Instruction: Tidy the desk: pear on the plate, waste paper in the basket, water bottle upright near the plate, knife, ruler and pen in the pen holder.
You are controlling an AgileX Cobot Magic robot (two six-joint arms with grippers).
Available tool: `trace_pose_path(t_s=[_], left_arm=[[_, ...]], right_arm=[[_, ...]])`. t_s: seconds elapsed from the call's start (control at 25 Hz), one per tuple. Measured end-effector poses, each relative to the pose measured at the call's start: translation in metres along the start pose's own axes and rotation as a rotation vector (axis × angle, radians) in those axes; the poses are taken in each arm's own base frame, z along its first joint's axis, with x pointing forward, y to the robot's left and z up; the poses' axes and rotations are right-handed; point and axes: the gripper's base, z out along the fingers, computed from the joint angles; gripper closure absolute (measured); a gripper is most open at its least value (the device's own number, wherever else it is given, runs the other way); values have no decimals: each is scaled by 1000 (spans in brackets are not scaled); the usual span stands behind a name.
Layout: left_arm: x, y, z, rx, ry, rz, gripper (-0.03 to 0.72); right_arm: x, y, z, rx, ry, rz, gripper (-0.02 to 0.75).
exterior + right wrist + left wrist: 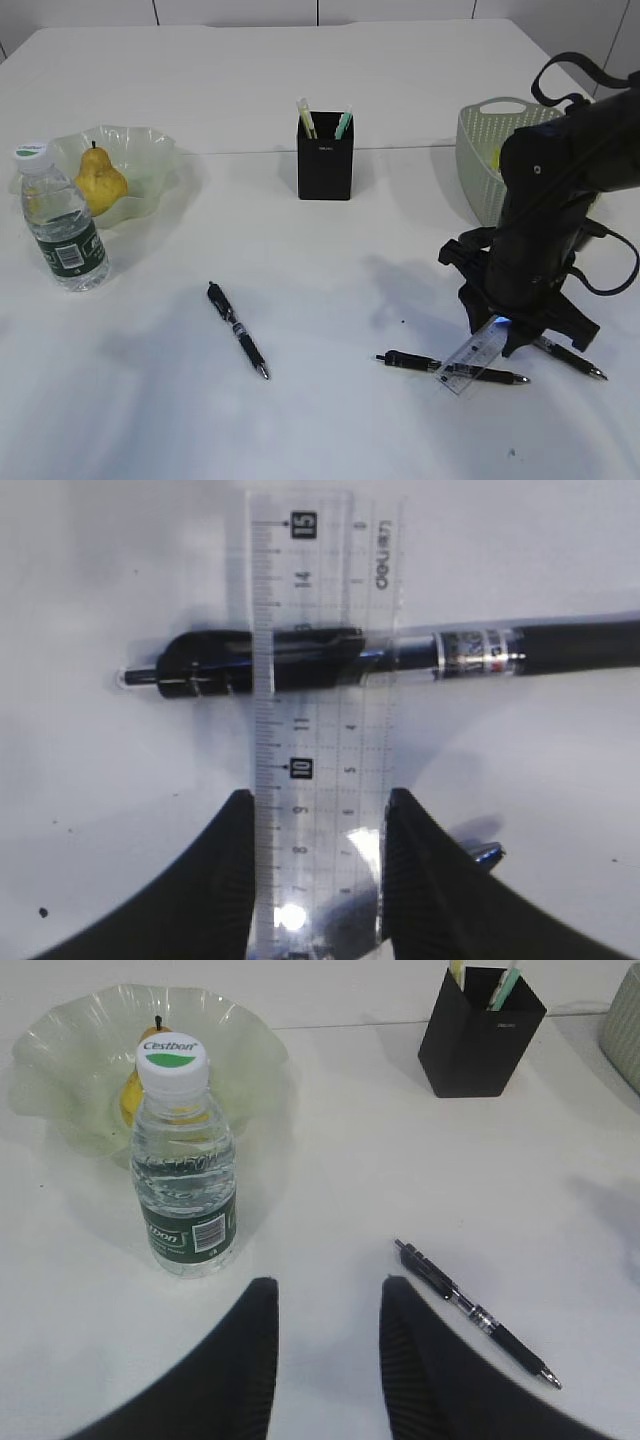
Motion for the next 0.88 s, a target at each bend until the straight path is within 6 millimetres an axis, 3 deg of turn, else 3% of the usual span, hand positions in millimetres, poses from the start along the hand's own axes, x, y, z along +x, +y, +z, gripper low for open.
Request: trace_pose_path(t_s=[0.48, 0.88], left_arm=[[0, 0, 0, 0, 0, 0, 451], [0, 0, 0, 0, 0, 0, 451]], right_arm=[[3, -1, -1, 12, 37, -73, 432], [1, 10, -10, -44, 49, -270, 432]])
